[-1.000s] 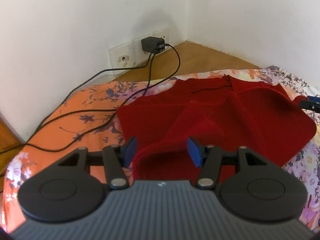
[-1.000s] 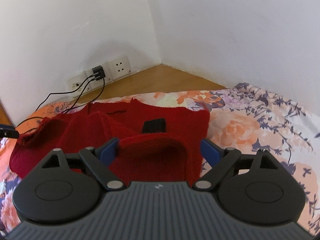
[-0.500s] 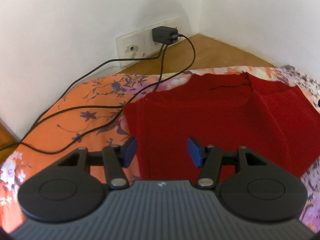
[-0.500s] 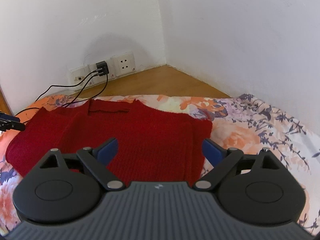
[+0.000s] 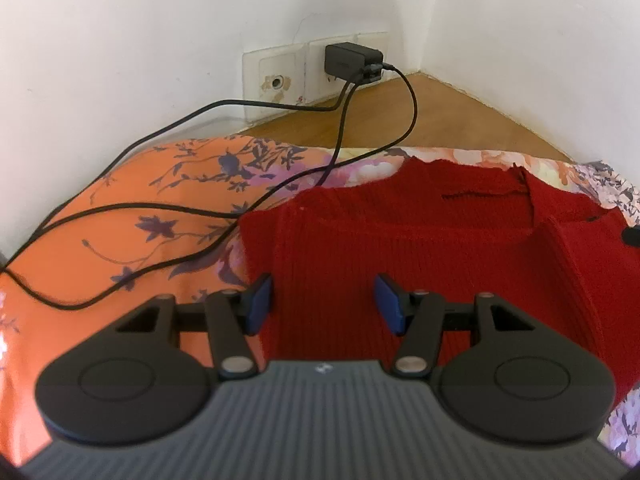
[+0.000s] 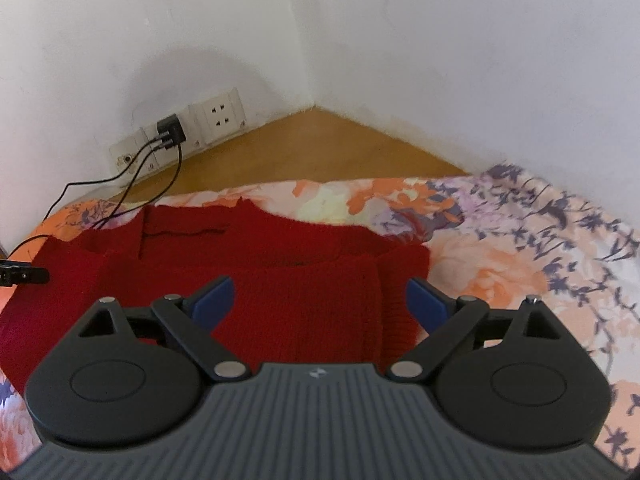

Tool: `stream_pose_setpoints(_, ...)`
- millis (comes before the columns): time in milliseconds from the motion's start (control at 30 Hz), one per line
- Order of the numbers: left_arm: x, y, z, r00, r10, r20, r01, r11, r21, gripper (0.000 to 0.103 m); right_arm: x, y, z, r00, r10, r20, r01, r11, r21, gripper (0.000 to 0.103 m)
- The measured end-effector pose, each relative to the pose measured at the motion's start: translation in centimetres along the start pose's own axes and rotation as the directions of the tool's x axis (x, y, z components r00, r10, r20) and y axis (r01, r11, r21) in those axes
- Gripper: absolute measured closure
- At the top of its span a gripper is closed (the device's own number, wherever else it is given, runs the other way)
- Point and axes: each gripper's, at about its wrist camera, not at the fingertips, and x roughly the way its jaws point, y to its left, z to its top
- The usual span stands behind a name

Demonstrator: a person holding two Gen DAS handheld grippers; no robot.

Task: Fold small clothes
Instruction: 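Open both grippers to release the folded hem, then grasp the folded edge with both grippers and tug it straight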

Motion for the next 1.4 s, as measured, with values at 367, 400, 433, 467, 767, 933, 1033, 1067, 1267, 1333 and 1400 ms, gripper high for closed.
stream_pose_setpoints(367,0.3,0.5,0.2,1.000,-0.023,0.021,0.024,0.999,-0.048,0.092,2.0,0.0,-1.1,1.000,0.004,-0.017,-0.003,0.999,0.033,0.035)
stream_pose_setpoints(400,0.0,0.4,0.2,0.999,-0.025,0.036,0.027,0.999,-0.042,0.093,1.9,0.0,-1.1,1.000,0.000,-0.006,0.000,0.999,0.036,0.051)
stream_pose_setpoints(433,-0.3,0.3,0.3,0.998,-0.025,0.051,0.027,0.999,-0.034,0.093,1.8,-0.1,-1.1,1.000,-0.004,0.004,0.003,0.999,0.040,0.060)
stream_pose_setpoints(467,-0.7,0.1,0.3,0.997,-0.023,0.068,0.025,0.999,-0.023,0.093,1.5,-0.2,-1.1,1.000,-0.001,0.017,0.000,0.999,0.049,0.076)
stream_pose_setpoints(767,-3.6,0.4,2.9,0.976,0.032,0.216,-0.013,0.996,-0.091,0.094,-2.6,0.8,0.2,0.977,0.026,0.211,-0.029,0.999,0.014,0.093)
stream_pose_setpoints(933,-1.1,0.8,4.5,0.972,0.076,0.222,-0.045,0.989,-0.142,0.094,-2.3,0.2,2.9,0.962,-0.006,0.273,-0.011,0.998,0.059,0.093)
stream_pose_setpoints(1033,0.9,0.8,4.8,0.978,0.088,0.191,-0.059,0.987,-0.149,0.094,-0.6,-0.3,3.8,0.965,-0.040,0.259,0.020,0.997,0.077,0.094)
stream_pose_setpoints(1067,1.6,0.7,4.8,0.980,0.090,0.178,-0.065,0.988,-0.142,0.094,0.3,-0.5,3.9,0.967,-0.049,0.250,0.029,0.996,0.083,0.094)
stream_pose_setpoints(1267,4.9,0.7,3.8,0.987,0.125,0.105,-0.115,0.988,-0.100,0.093,4.7,-0.7,2.8,0.979,-0.126,0.162,0.122,0.992,0.034,0.093)
stream_pose_setpoints(1333,5.3,1.3,3.1,0.989,0.120,0.090,-0.109,0.987,-0.119,0.091,6.0,-0.9,2.3,0.982,-0.144,0.121,0.141,0.989,0.035,0.093)
stream_pose_setpoints(1400,5.5,1.8,2.7,0.990,0.113,0.083,-0.101,0.986,-0.135,0.091,7.0,-1.4,1.9,0.986,-0.147,0.074,0.144,0.989,0.047,0.092)
